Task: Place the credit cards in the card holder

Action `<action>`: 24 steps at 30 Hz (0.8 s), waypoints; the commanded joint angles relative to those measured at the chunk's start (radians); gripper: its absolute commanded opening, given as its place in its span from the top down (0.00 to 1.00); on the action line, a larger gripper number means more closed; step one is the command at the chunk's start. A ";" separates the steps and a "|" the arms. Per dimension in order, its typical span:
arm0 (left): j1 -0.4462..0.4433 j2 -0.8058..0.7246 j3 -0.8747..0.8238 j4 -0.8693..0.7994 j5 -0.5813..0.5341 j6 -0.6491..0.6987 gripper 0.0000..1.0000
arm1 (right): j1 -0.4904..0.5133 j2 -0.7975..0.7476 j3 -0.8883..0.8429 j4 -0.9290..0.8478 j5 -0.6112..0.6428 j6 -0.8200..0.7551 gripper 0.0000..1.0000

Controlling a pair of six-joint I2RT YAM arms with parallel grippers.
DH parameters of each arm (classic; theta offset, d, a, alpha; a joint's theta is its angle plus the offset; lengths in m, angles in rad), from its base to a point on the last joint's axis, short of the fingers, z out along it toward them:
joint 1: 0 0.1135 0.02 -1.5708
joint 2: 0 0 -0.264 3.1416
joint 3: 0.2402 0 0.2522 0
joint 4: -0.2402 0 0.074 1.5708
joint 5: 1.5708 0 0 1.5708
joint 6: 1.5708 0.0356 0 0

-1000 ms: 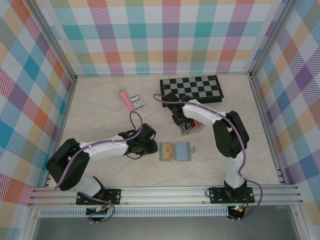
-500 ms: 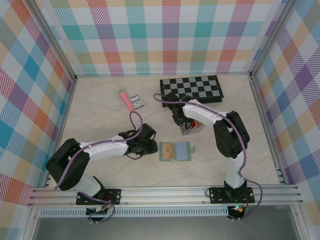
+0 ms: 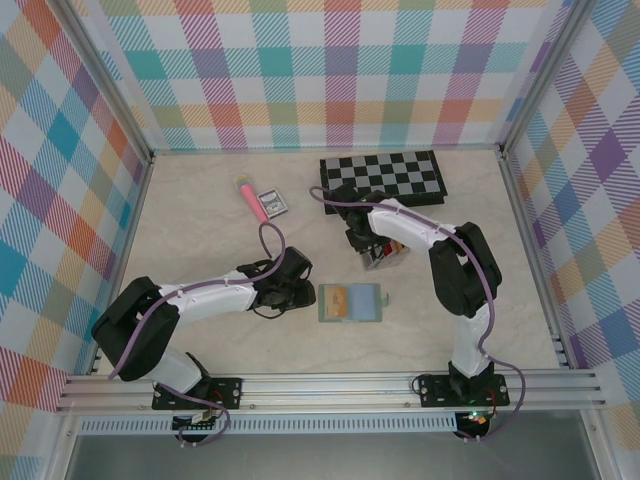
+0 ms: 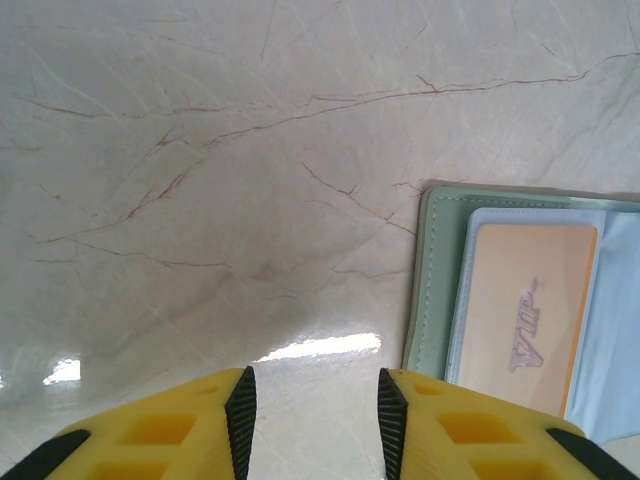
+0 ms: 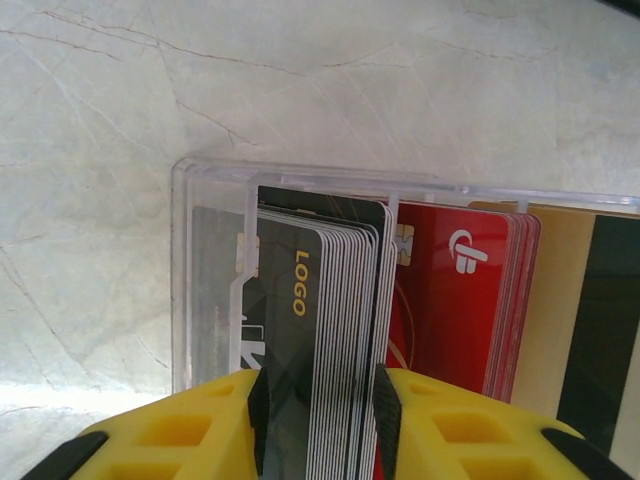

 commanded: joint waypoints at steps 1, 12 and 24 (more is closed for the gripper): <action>0.003 0.005 -0.002 -0.004 0.011 -0.015 0.61 | -0.006 0.013 -0.001 -0.026 0.002 0.007 0.64; 0.004 0.019 0.006 -0.004 0.016 -0.012 0.61 | -0.006 0.028 -0.001 -0.029 0.066 -0.017 0.59; 0.003 0.020 0.000 0.001 0.016 -0.013 0.61 | -0.007 -0.051 -0.035 -0.024 0.122 -0.024 0.72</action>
